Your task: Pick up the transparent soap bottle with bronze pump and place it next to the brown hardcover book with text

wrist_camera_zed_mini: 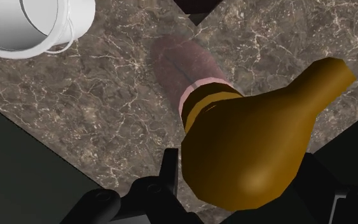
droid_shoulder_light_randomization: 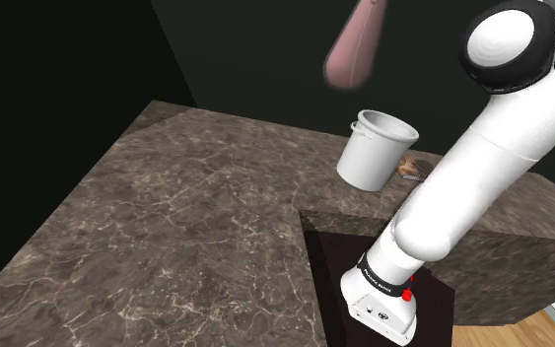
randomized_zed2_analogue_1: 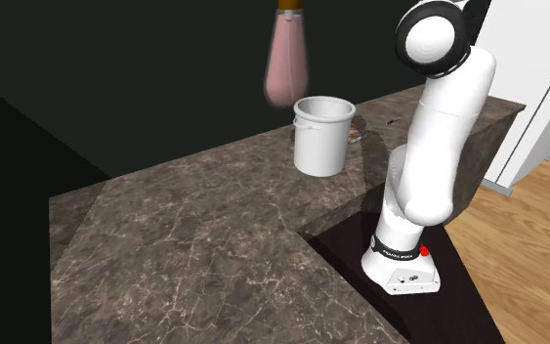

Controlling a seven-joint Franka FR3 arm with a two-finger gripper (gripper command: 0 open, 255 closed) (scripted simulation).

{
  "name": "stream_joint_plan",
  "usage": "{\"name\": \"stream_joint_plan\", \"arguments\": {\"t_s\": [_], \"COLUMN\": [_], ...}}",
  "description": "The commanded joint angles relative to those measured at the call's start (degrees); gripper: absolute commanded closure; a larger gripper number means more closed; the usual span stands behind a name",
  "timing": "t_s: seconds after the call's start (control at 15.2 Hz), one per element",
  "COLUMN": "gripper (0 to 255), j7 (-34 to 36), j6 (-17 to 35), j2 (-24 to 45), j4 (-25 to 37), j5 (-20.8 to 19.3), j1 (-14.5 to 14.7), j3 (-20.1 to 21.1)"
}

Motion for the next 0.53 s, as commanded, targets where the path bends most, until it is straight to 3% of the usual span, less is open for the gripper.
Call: {"name": "stream_joint_plan", "arguments": {"t_s": [0.0, 0.2, 0.46], "gripper": [255, 255, 255], "j7": [-2.3, -6.2, -11.4], "j6": [4.0, 8.8, 13.1], "j2": [-5.7, -12.9, -19.4], "j4": [-9.4, -21.6, -32.5], "j5": [-2.6, -5.4, -8.4], "j1": [0.0, -1.1, -2.4], "j3": [-0.2, -1.1, -3.5]}}
